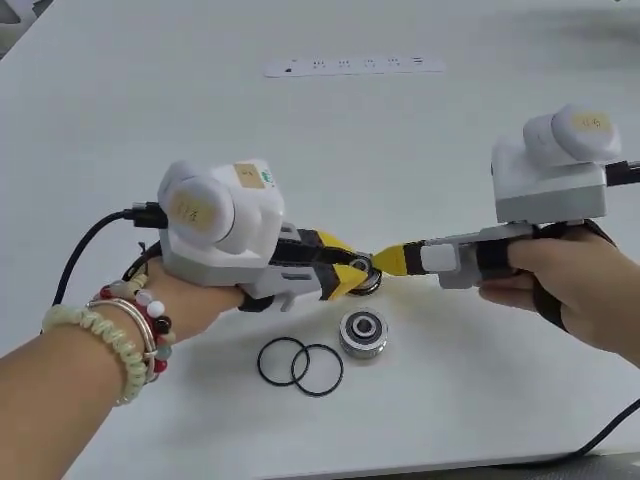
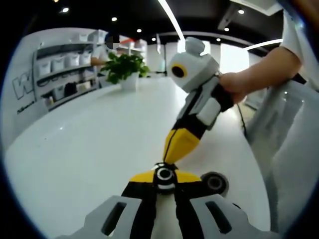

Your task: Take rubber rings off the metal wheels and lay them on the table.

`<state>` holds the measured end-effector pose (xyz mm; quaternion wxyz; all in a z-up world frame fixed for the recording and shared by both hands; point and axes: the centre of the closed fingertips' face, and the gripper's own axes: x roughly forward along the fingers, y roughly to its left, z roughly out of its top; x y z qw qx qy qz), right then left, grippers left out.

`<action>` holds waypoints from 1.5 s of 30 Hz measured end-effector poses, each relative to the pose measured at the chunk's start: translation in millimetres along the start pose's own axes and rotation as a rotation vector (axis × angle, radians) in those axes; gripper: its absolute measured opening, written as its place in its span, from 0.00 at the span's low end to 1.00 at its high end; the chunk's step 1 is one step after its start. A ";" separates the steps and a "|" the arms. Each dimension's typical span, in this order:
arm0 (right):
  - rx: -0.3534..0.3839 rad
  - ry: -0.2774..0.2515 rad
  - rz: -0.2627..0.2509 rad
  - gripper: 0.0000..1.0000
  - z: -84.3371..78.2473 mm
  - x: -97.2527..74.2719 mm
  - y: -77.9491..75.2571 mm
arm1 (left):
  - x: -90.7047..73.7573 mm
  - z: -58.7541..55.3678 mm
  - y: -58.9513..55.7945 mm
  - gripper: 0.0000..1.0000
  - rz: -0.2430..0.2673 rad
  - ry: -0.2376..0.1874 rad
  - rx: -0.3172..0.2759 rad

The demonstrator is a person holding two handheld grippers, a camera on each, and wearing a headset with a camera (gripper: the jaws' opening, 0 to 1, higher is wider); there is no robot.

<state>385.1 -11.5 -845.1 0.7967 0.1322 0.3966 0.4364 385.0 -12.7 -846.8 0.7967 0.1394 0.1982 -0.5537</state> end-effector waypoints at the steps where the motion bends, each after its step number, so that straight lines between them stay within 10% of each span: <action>1: 0.001 0.000 0.001 0.00 0.0 0.2 0.4 | 0.0 0.0 0.0 0.14 0.000 0.000 0.000; 13: -0.012 0.004 0.025 0.00 1.9 1.7 7.5 | -0.1 0.3 -0.6 0.14 -0.001 0.001 0.006; 17: -0.023 -0.034 0.147 0.00 12.5 3.9 33.3 | 0.4 0.6 -0.6 0.14 -0.001 -0.001 0.005; 19: -0.091 0.000 0.043 0.00 11.6 5.8 19.2 | 0.9 0.8 -0.8 0.14 0.001 -0.001 0.004; 38: -0.078 0.030 -0.025 0.00 0.8 3.8 1.9 | 0.8 1.7 1.5 0.14 0.017 0.052 0.044; 45: -0.067 0.014 -0.042 0.00 4.9 -0.5 -3.5 | -8.1 13.8 1.5 0.15 0.005 0.013 0.003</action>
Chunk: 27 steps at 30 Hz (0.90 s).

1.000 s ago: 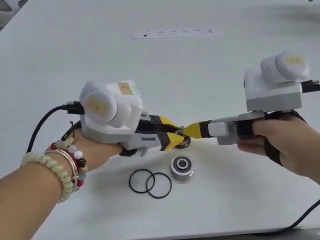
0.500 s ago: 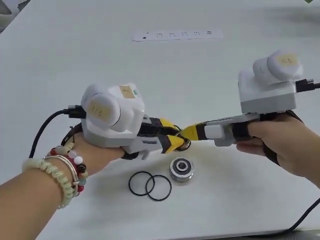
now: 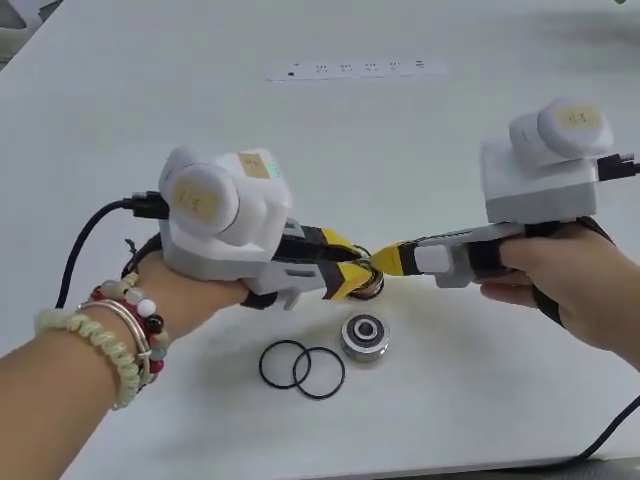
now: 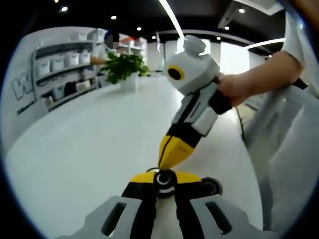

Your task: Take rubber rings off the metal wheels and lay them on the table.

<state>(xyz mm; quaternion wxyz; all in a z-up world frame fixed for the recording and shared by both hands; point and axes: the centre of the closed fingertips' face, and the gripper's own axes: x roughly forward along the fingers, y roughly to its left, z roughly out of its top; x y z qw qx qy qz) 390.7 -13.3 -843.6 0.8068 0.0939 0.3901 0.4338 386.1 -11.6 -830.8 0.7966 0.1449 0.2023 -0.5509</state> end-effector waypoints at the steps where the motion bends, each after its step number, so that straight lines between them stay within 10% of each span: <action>1: 0.001 -0.002 -0.001 0.00 0.5 -0.7 -0.3 | -1.3 0.7 0.8 0.16 0.002 -0.001 0.000; 27: -0.002 -0.099 0.077 0.00 32.3 -9.3 30.2 | -54.7 39.4 -24.7 0.56 -0.058 0.003 0.035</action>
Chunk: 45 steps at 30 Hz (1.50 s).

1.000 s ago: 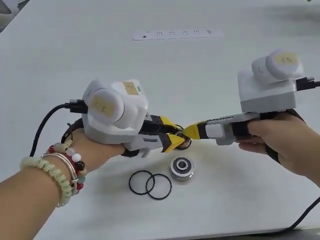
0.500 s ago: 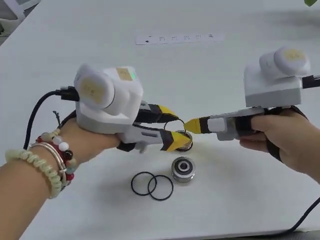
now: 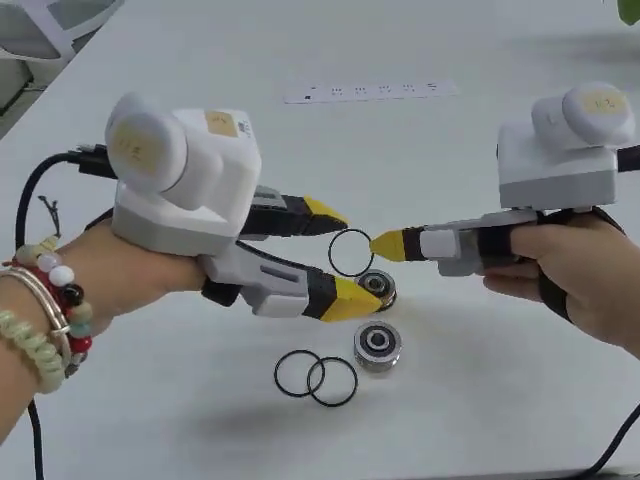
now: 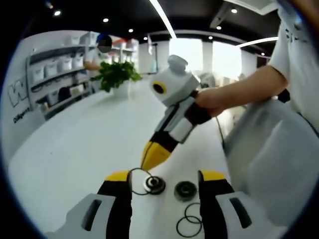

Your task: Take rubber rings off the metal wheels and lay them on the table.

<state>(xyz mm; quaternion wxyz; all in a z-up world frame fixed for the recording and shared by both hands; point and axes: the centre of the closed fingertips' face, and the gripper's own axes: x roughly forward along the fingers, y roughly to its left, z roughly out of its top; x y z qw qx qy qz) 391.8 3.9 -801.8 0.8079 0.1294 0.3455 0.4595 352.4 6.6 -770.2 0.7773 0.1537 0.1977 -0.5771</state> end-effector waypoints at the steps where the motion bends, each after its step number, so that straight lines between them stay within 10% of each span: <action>1: 0.000 -0.005 0.006 0.00 1.6 0.1 2.3 | -3.1 2.4 -0.2 0.57 0.004 -0.006 -0.002; 23: -0.077 0.040 0.116 0.00 -3.6 13.6 44.2 | -115.8 -19.1 0.2 0.75 0.263 -0.007 -0.071; 45: -0.126 0.126 0.197 0.00 -27.4 29.1 77.3 | -158.7 -69.4 -35.8 0.90 0.374 -0.013 -0.209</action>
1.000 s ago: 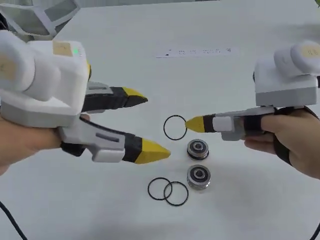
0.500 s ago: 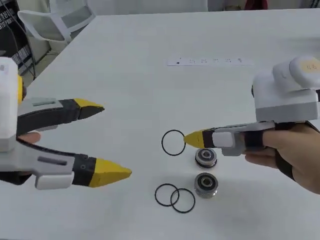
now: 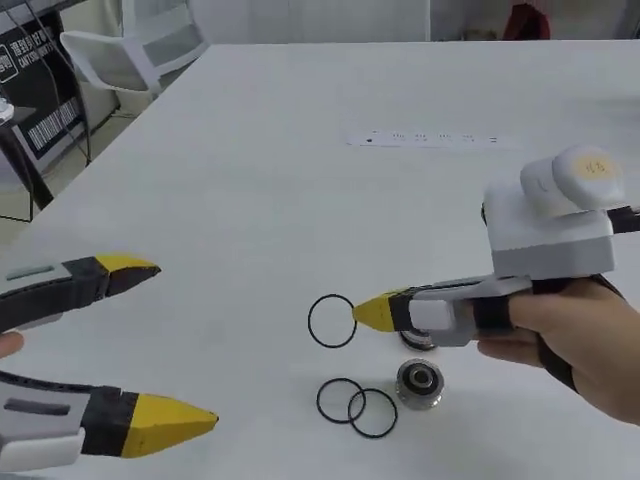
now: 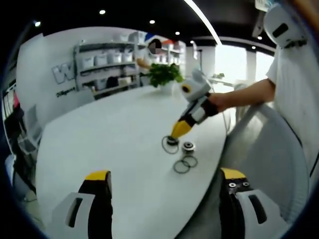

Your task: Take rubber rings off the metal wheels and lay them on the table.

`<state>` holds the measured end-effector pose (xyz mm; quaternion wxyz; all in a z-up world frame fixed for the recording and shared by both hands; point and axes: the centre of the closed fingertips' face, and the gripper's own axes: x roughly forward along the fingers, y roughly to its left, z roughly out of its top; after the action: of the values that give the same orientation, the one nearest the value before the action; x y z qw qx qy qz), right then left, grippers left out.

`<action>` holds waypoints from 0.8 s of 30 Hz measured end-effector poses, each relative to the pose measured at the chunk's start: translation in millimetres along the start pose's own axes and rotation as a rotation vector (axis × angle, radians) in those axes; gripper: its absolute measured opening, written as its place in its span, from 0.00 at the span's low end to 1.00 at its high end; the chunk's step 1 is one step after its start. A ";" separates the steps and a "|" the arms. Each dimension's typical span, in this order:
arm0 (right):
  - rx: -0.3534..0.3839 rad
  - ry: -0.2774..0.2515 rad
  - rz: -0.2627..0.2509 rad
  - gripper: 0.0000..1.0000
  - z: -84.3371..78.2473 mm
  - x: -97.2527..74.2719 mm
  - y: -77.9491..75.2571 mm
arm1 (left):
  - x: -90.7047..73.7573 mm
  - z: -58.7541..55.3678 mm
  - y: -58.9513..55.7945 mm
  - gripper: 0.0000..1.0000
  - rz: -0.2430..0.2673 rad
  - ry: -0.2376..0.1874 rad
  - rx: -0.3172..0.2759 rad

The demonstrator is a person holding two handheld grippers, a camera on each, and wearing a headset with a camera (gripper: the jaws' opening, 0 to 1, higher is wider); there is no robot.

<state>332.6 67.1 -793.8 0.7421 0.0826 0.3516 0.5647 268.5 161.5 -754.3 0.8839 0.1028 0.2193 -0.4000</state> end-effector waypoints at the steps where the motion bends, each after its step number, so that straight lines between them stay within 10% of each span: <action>1: -0.003 0.007 0.006 0.00 -1.7 1.6 2.2 | -0.3 -2.0 -0.8 0.90 0.003 0.000 -0.005; 24: -0.055 0.198 0.023 0.00 -54.5 26.8 6.7 | 8.8 -18.1 -24.0 0.92 -0.023 0.005 -0.113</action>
<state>296.9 78.6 -842.1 0.6992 0.0100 0.4064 0.5881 250.1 146.4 -774.6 0.8832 0.0513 0.2450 -0.3967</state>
